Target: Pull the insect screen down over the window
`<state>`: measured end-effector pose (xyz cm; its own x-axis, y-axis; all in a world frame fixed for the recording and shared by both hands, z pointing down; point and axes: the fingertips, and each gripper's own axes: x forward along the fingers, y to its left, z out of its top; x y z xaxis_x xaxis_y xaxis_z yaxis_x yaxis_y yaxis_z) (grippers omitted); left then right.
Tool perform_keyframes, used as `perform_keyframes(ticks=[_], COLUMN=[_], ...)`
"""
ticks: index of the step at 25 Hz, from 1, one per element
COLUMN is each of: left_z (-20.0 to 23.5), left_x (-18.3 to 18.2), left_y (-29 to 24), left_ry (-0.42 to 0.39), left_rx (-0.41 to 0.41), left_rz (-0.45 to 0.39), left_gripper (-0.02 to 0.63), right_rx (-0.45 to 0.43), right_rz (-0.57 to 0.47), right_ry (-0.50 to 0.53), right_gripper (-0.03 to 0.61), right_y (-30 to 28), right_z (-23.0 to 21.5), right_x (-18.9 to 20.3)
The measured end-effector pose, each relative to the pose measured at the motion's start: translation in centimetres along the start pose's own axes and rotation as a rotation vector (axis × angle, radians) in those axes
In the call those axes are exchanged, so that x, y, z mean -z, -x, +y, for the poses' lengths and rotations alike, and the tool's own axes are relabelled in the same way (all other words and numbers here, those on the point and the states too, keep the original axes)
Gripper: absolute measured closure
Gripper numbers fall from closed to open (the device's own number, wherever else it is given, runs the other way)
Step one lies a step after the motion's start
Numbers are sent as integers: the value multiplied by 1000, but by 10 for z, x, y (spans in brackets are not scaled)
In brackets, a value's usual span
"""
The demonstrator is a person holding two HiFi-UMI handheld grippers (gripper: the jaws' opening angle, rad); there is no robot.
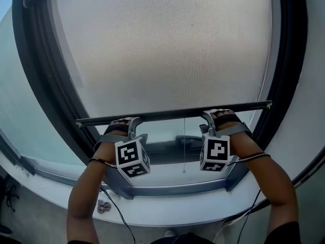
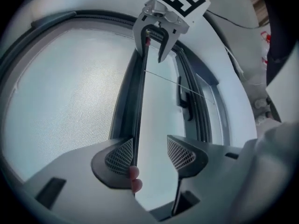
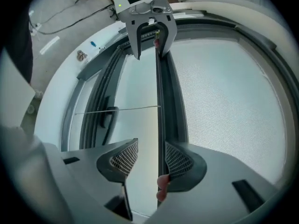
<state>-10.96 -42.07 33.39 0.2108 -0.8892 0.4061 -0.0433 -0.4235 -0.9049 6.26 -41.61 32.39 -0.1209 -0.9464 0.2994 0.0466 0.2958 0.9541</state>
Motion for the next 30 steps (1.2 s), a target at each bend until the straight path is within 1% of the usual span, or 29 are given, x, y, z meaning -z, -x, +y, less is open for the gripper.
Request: perform_keyframes(ticks=[4,6,9,12,16,19,23,25,27,30], left_z=[2,-2,-25,-59,-89,-113,-122,-123,-129,-153], left_x=[1,1,6,10,13,16,16,17,18,20], left_y=[0,-1,-10,-25,-34,-45,-51,-49,-50,-56], left_ry=[20,30,36,38,55,44,34,42,54,66], left_rx=[13,44,110,139,215,236,214,224,251,318], left_rz=[-5,-5,5,21,36,49,68,66,64,70], left_gripper=[382,382,396,397,397,397,397,397,397,397], right_rx=[-7,-31,-93,-126,-194,-228,-225,-229,-249,-314], right_rz=[15,20,24,16,20,16,22,21,18,27], right_ry=[5,6,13,3,-1,-5,-13,-14,-19,-19], right_gripper=[397,397,399,399,399,399,399,399,399,399], right_y=[0,-1,-8,-17,-23,-30,-34,-33,-34,-37], right_z=[-2,2,27,63,94,119,130,130,136,160], right_x=[0,-1,-2,-1,0,0,1,0,-1,-1])
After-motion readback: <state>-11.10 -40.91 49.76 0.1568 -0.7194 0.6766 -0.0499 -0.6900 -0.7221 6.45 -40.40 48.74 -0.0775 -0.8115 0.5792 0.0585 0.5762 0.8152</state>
